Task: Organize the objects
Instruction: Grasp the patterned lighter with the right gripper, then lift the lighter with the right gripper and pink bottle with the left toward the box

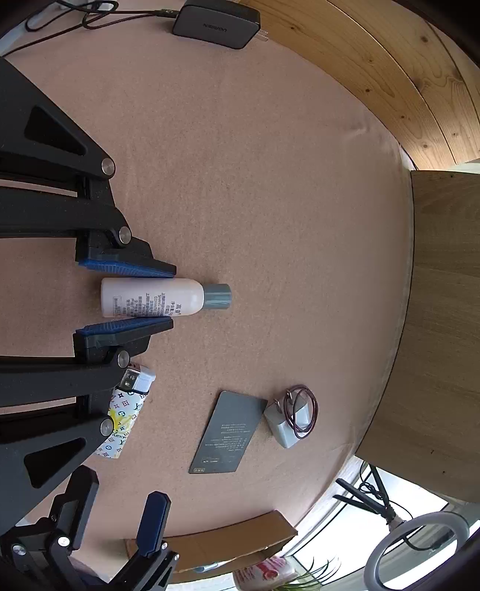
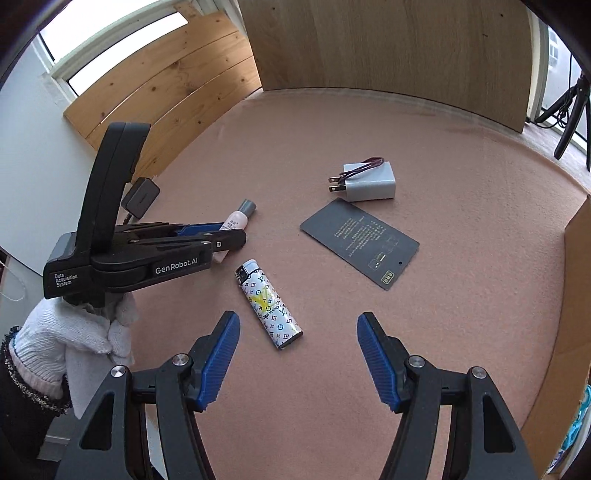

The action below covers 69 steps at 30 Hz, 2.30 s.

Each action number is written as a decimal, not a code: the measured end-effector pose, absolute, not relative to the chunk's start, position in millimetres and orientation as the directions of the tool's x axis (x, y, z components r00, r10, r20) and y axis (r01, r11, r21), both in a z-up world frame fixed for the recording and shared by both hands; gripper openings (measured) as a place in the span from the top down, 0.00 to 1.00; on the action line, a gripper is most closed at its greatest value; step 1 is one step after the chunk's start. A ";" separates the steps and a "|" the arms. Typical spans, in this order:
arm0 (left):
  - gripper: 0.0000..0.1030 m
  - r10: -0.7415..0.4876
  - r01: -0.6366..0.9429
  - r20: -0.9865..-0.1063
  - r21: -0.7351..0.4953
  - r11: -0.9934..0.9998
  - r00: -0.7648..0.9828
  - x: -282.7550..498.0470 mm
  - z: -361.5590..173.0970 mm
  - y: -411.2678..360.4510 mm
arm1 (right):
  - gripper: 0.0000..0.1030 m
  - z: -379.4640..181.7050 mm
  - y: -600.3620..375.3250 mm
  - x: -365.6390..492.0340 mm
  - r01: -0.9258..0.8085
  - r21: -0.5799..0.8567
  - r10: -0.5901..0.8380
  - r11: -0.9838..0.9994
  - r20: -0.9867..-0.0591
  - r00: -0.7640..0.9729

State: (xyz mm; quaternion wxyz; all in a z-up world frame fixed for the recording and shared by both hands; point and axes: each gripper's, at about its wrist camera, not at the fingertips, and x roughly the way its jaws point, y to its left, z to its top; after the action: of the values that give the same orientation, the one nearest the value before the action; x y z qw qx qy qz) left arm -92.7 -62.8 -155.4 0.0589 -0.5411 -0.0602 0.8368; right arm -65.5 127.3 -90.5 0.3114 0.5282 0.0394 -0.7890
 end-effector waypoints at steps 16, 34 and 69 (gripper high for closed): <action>0.78 0.172 -0.013 -0.897 -0.182 -0.983 -0.408 -50.2 -155.5 -70.5 | 0.41 -121.2 70.0 -72.0 0.657 0.135 -0.350 -0.742 -0.914 -0.207; 0.77 0.180 -0.022 -0.899 -0.187 -0.982 -0.398 -40.3 -154.5 -69.9 | 0.68 -123.4 63.0 -71.7 0.663 0.048 -0.284 -0.747 -0.925 -0.253; 0.79 0.383 -0.166 -0.845 -0.345 -0.924 -0.374 -36.7 -122.9 8.6 | 0.80 -90.0 196.4 -54.6 0.297 0.309 -0.403 -0.903 -0.850 -0.340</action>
State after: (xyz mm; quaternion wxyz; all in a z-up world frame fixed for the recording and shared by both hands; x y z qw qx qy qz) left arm -36.7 8.6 -122.9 0.1668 -0.5341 -0.1014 0.8226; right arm -54.6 196.4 -90.0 0.2141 0.5330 -0.0496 -0.8171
